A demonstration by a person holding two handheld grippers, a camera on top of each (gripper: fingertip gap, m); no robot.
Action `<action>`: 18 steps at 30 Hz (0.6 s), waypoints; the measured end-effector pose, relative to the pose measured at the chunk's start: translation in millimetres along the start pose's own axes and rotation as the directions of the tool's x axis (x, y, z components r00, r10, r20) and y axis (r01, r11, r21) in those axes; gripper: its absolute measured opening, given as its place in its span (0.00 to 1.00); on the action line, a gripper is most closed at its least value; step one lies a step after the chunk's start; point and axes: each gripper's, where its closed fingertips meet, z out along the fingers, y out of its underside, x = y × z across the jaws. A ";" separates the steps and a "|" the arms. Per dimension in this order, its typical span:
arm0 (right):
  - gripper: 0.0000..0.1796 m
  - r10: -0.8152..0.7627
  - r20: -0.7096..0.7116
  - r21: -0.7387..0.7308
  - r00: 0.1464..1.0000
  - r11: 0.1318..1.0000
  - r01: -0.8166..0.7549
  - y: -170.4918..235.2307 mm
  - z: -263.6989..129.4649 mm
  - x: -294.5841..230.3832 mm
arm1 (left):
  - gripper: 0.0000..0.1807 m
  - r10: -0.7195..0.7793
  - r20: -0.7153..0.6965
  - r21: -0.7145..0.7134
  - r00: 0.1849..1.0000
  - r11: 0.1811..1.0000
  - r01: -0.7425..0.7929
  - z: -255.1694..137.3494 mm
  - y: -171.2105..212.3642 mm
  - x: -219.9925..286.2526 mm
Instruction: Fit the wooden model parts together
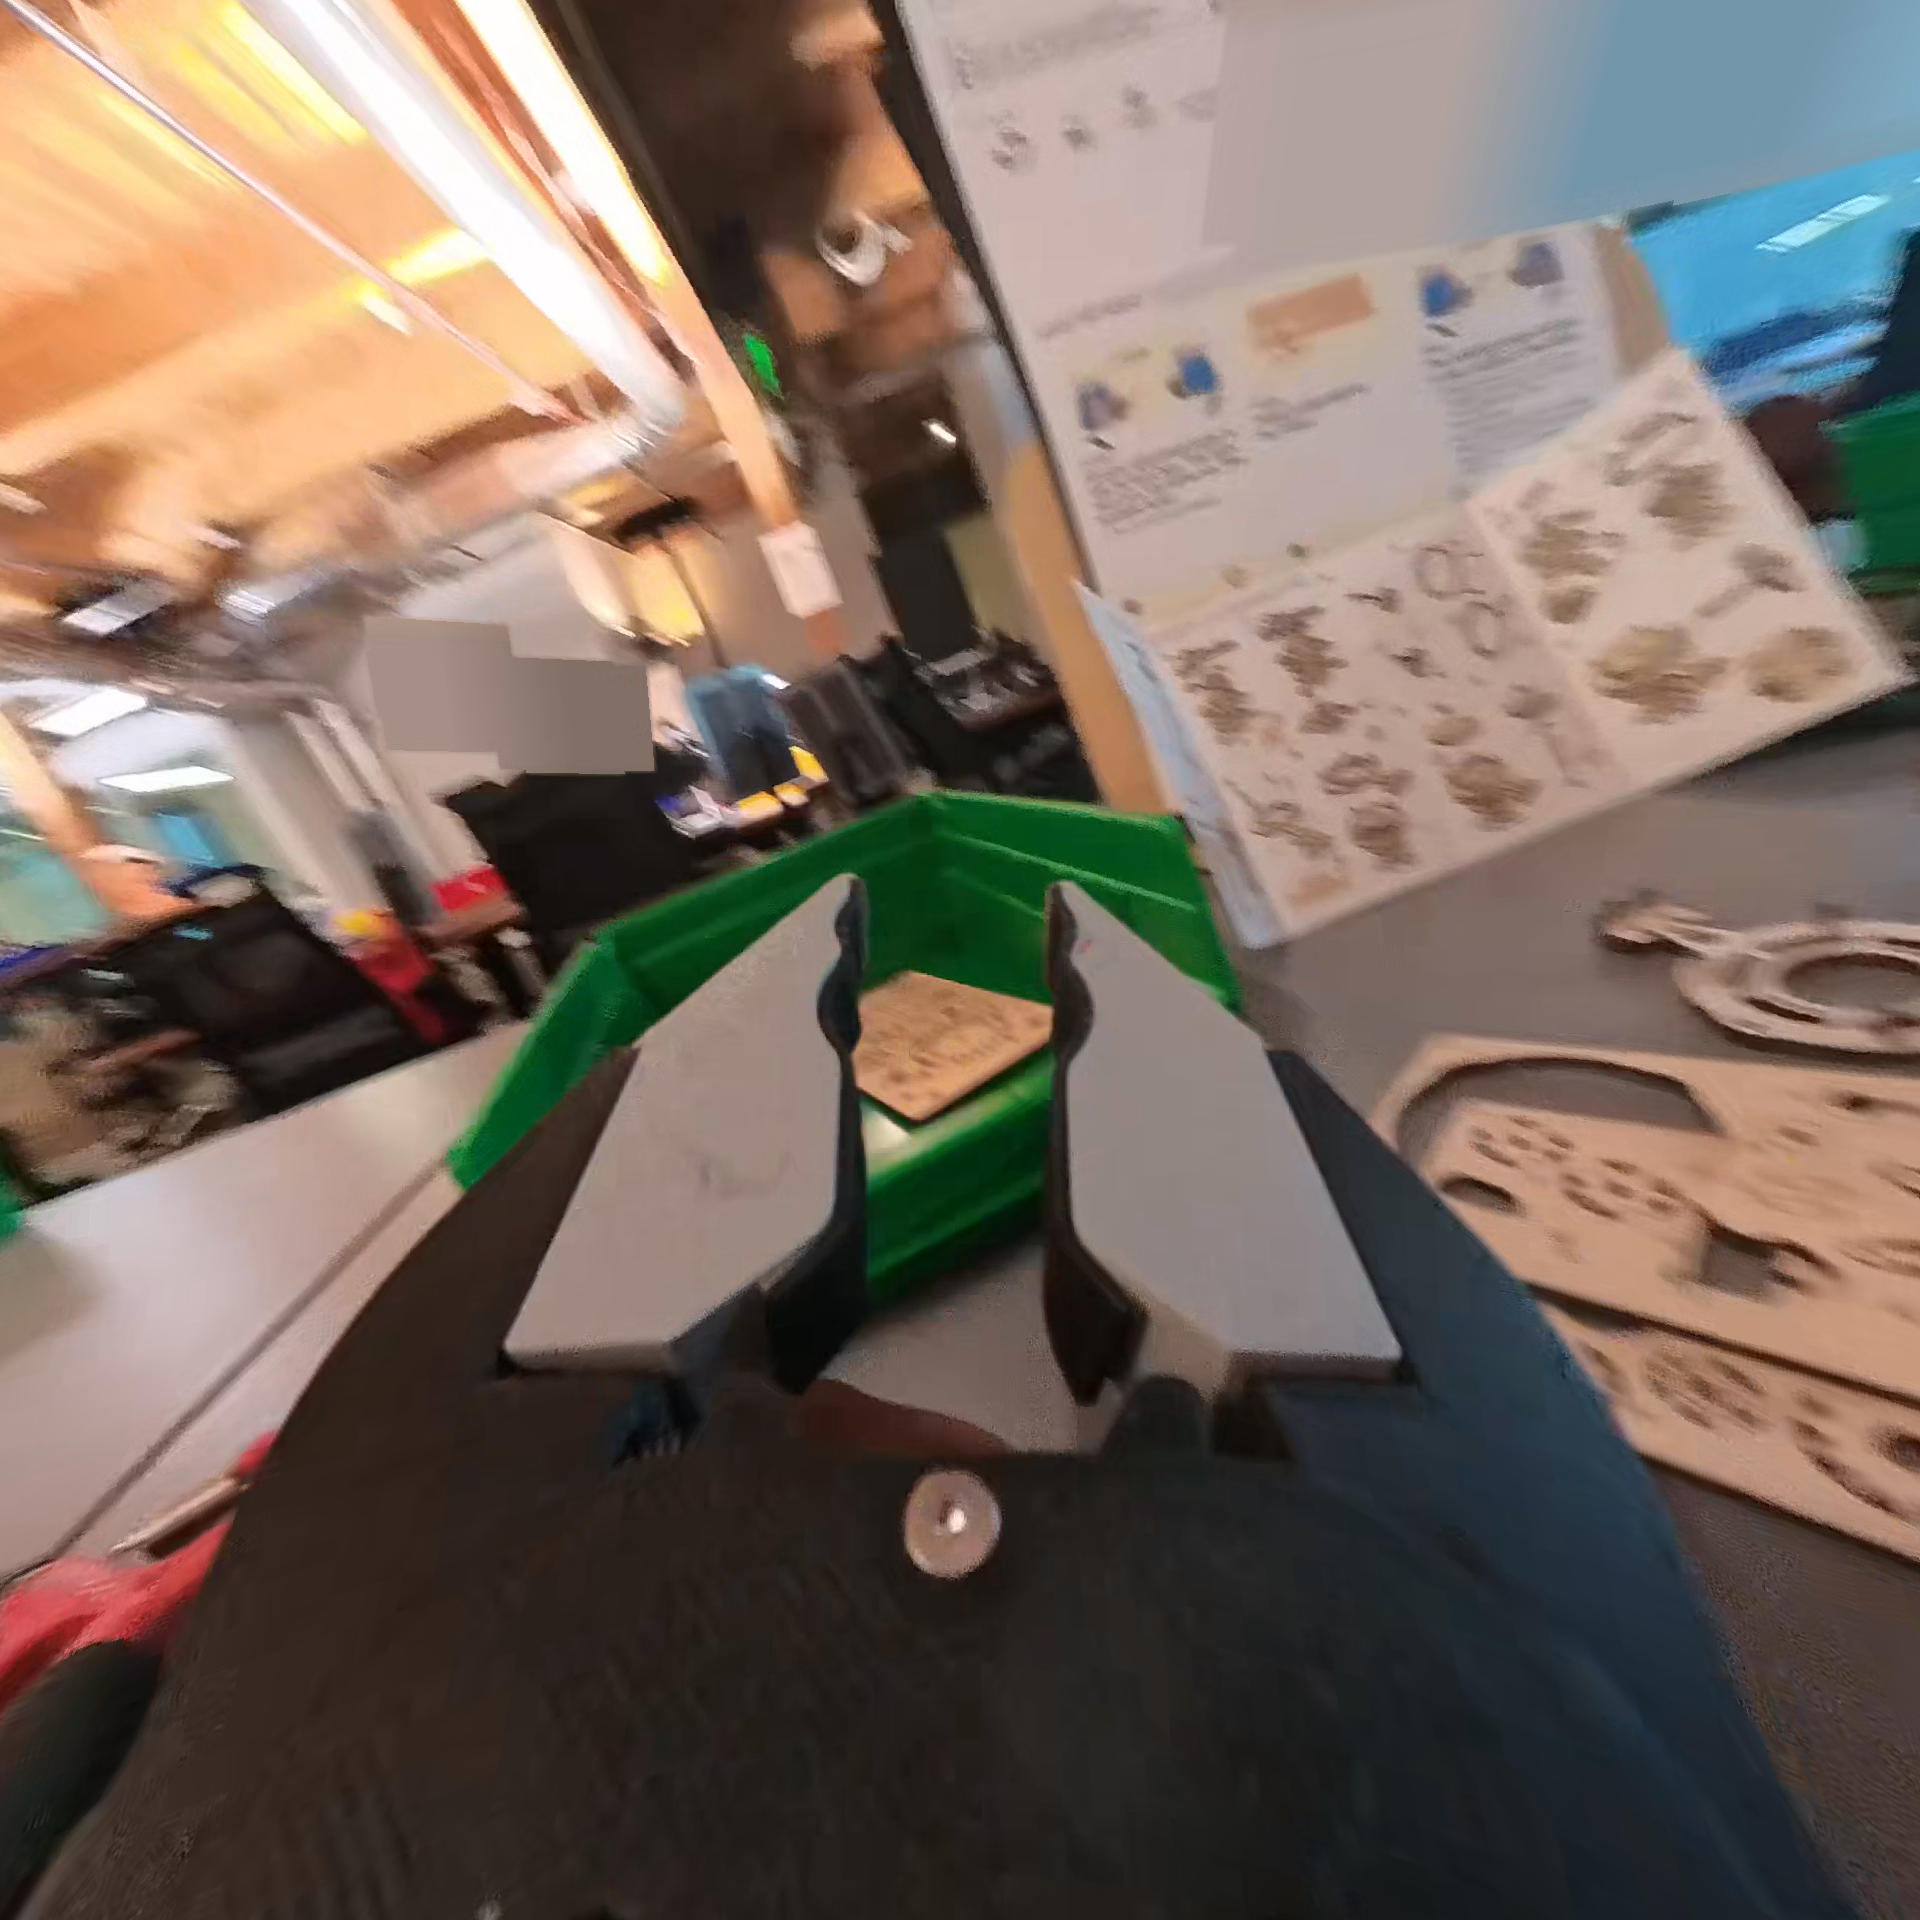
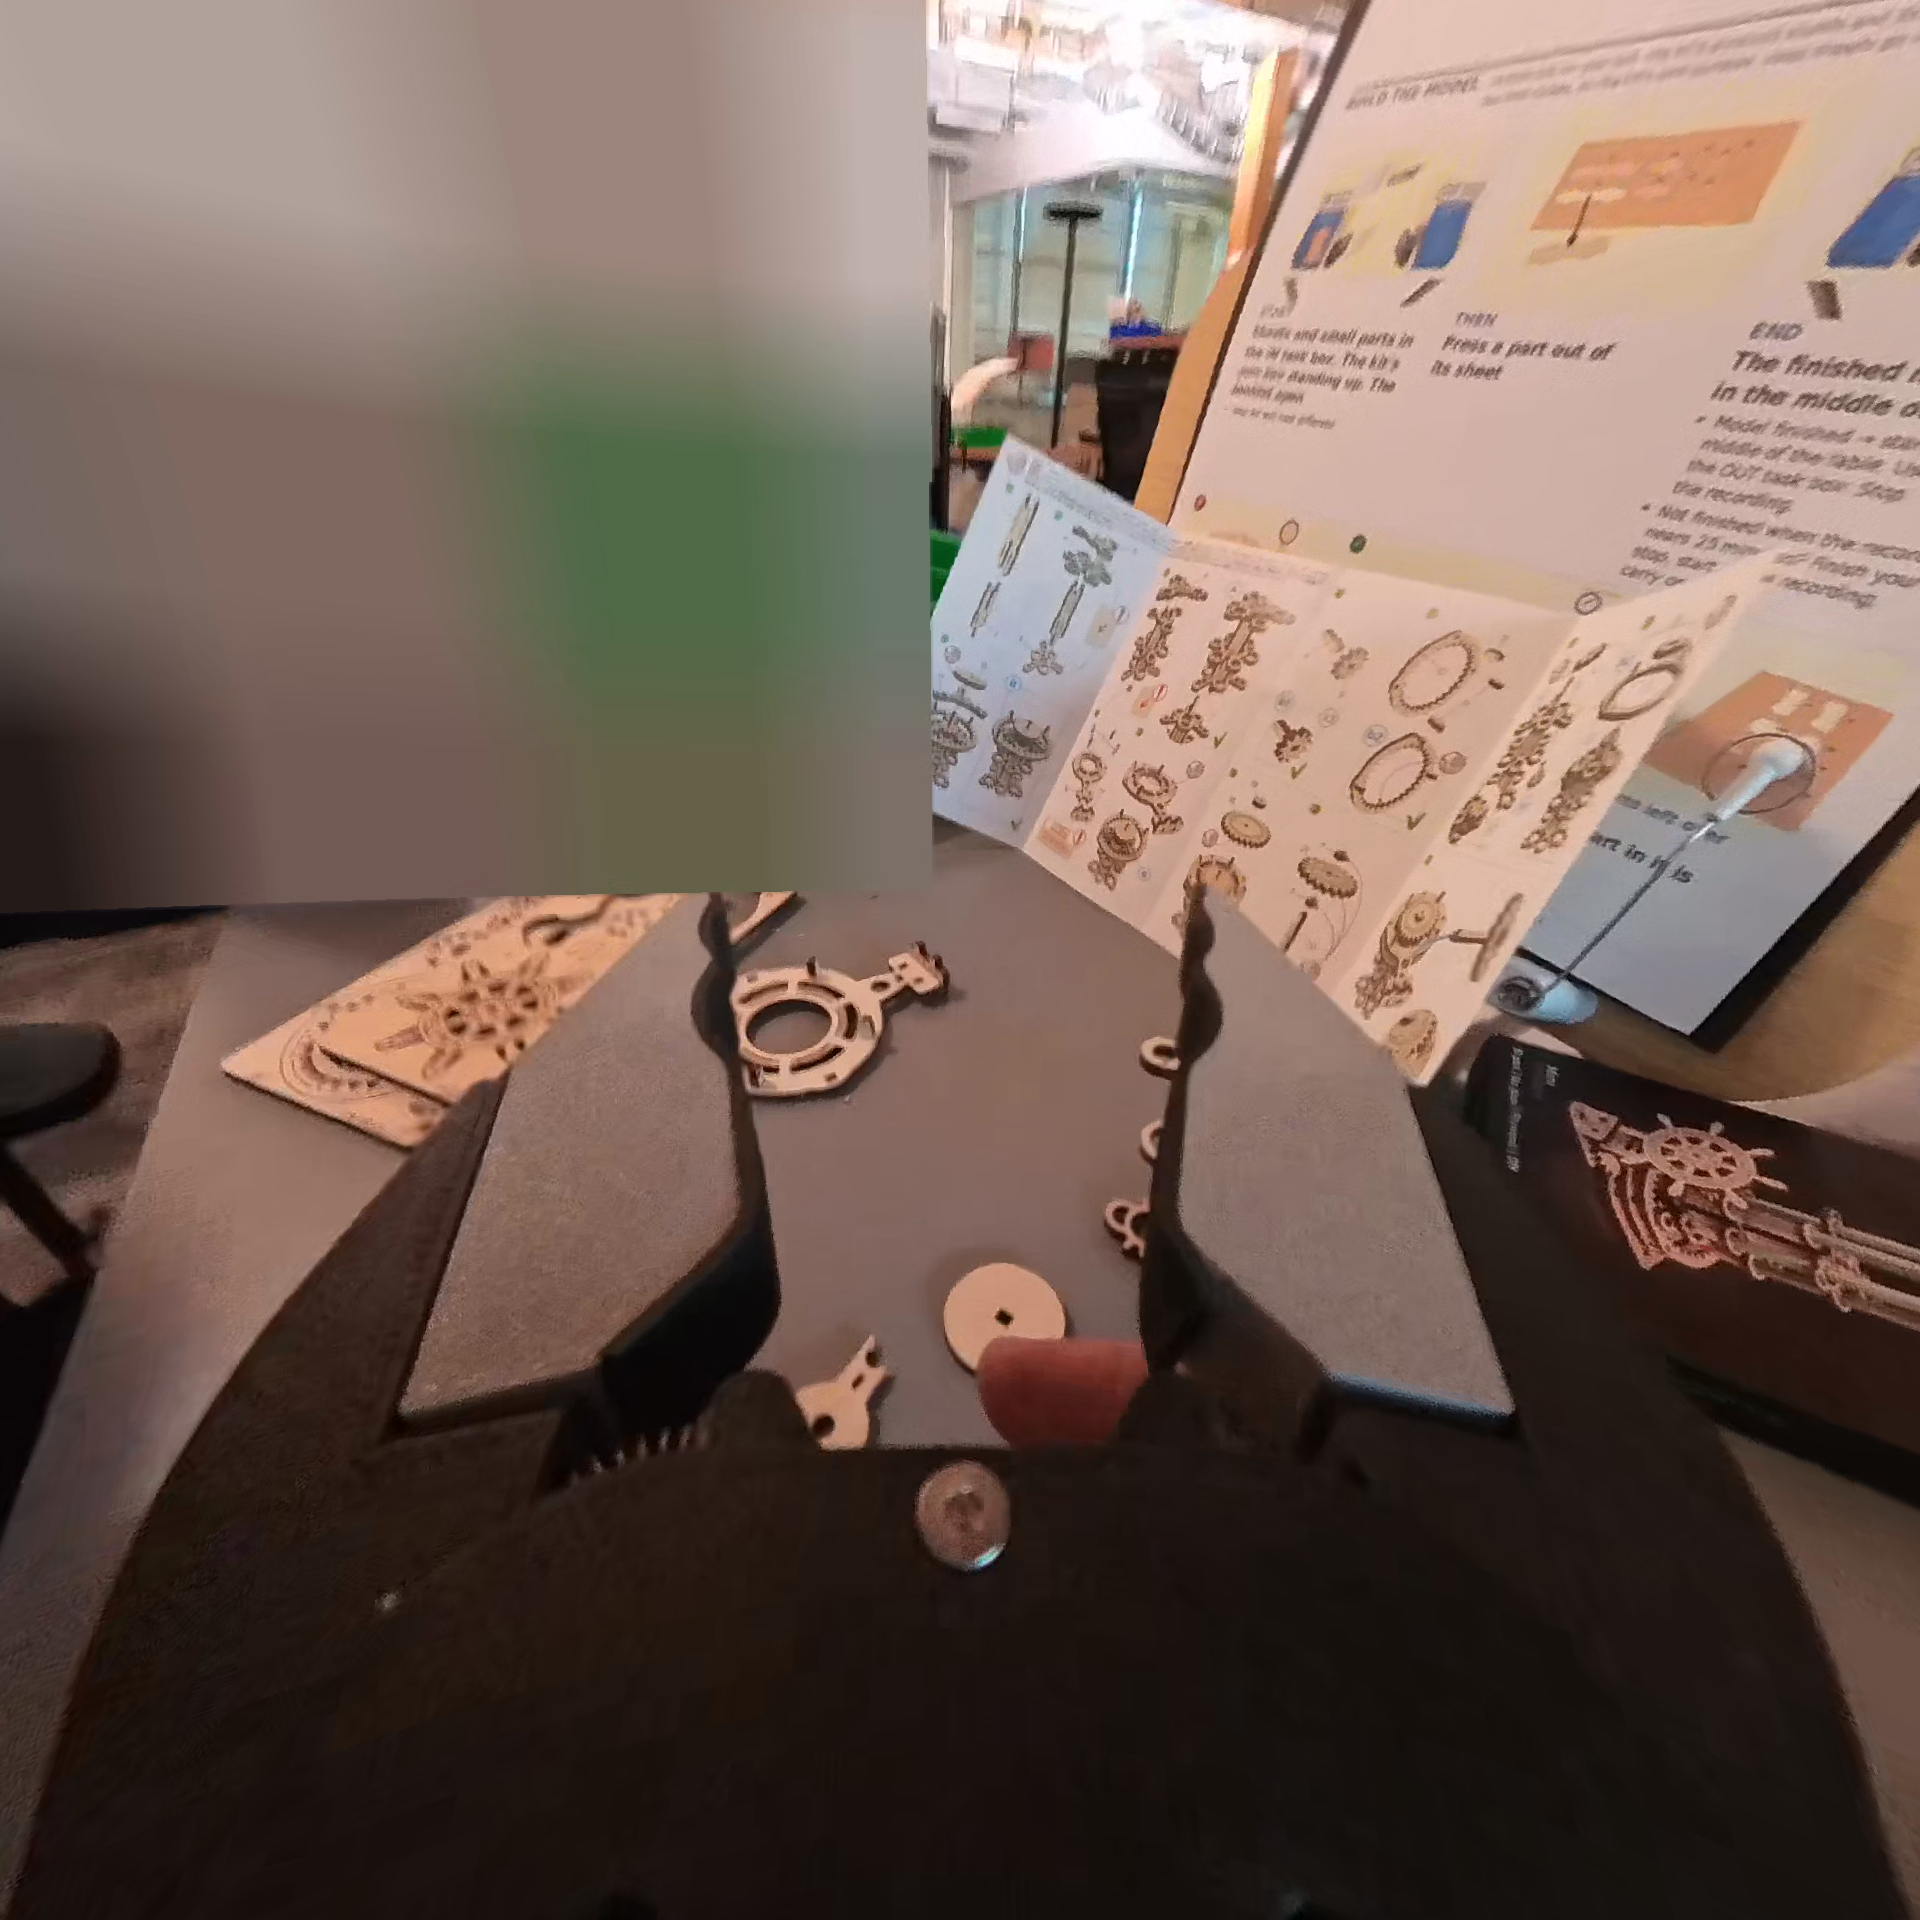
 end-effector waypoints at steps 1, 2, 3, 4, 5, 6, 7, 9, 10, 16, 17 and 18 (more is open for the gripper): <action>0.46 0.027 0.006 0.042 1.000 0.999 -0.027 -4.3 -1.8 0.8 | 0.16 0.028 0.041 -0.010 0.999 1.000 -0.027 3.1 2.7 -5.1; 0.45 0.045 0.007 0.079 0.999 0.996 -0.045 -8.1 -2.5 3.1 | 0.17 0.046 0.079 -0.049 0.996 0.998 -0.042 5.7 8.4 -10.5; 0.44 0.059 -0.011 0.104 0.998 0.993 -0.057 -11.4 -2.1 9.0 | 0.16 0.067 0.111 -0.070 0.992 0.996 -0.059 6.1 11.5 -15.1; 0.42 0.068 -0.034 0.120 0.997 0.991 -0.064 -13.0 -1.8 16.4 | 0.13 0.091 0.134 -0.075 0.987 0.994 -0.082 6.3 12.6 -17.9; 0.40 0.073 -0.059 0.122 0.996 0.990 -0.066 -10.1 -1.6 24.2 | 0.11 0.109 0.139 -0.090 0.984 0.991 -0.097 8.8 15.2 -18.6; 0.38 0.094 -0.092 0.111 0.991 0.990 -0.083 -4.8 -1.3 33.7 | 0.12 0.120 0.130 -0.124 0.984 0.987 -0.104 12.5 20.1 -17.7; 0.37 0.127 -0.112 0.108 0.986 0.988 -0.115 -2.7 -2.0 41.3 | 0.12 0.121 0.129 -0.143 0.984 0.984 -0.102 14.8 23.1 -18.2; 0.38 0.151 -0.126 0.132 0.980 0.982 -0.134 -4.9 -5.9 47.6 | 0.12 0.097 0.164 -0.141 0.982 0.987 -0.074 14.3 23.4 -25.3; 0.38 0.143 -0.134 0.131 0.981 0.983 -0.126 -5.2 -7.7 47.8 | 0.12 0.086 0.169 -0.134 0.982 0.989 -0.064 13.5 22.7 -26.8; 0.39 0.027 -0.104 0.126 0.994 0.992 -0.014 -12.7 -17.7 24.8 | 0.13 0.007 0.206 0.123 0.979 0.992 -0.033 -12.6 -20.6 -33.8; 0.39 0.050 -0.093 0.129 0.994 0.991 -0.038 -12.9 -17.7 24.8 | 0.13 -0.026 0.217 0.199 0.976 0.980 -0.018 -23.6 -33.1 -37.5; 0.39 0.079 -0.091 0.132 0.993 0.989 -0.066 -13.0 -18.0 27.1 | 0.11 -0.064 0.227 0.262 0.972 0.965 0.002 -34.9 -42.9 -41.9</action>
